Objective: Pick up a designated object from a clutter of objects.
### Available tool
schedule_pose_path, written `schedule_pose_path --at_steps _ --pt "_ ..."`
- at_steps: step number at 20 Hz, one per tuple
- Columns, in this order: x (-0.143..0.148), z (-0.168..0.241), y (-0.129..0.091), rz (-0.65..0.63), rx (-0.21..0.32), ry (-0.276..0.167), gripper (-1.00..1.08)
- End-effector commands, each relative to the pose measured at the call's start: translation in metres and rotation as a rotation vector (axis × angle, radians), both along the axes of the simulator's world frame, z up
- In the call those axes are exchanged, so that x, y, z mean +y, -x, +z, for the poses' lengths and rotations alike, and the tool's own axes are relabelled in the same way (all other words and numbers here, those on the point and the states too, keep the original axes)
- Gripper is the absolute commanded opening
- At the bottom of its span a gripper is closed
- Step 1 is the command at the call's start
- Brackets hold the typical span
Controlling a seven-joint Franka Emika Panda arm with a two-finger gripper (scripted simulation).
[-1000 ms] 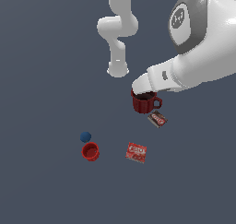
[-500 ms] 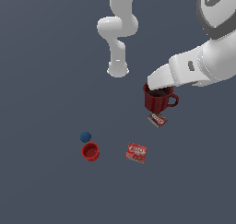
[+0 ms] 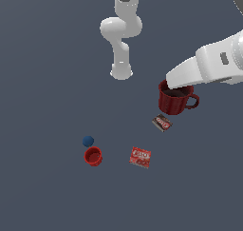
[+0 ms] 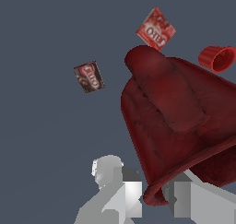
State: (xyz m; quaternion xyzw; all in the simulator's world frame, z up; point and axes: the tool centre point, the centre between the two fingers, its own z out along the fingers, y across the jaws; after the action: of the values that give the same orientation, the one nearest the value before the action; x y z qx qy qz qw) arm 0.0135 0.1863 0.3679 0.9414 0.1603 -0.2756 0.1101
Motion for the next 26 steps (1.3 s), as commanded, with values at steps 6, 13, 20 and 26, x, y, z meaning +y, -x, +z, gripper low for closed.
schedule_pose_path --at_steps 6,13,20,26 --pt "0.014 0.017 -0.009 -0.001 -0.003 0.001 -1.0" --pt "0.022 0.026 -0.015 -0.001 -0.003 0.001 -1.0" --pt "0.025 0.03 -0.018 -0.001 -0.004 0.002 -1.0" --pt "0.026 0.031 -0.018 -0.001 -0.004 0.002 -1.0"
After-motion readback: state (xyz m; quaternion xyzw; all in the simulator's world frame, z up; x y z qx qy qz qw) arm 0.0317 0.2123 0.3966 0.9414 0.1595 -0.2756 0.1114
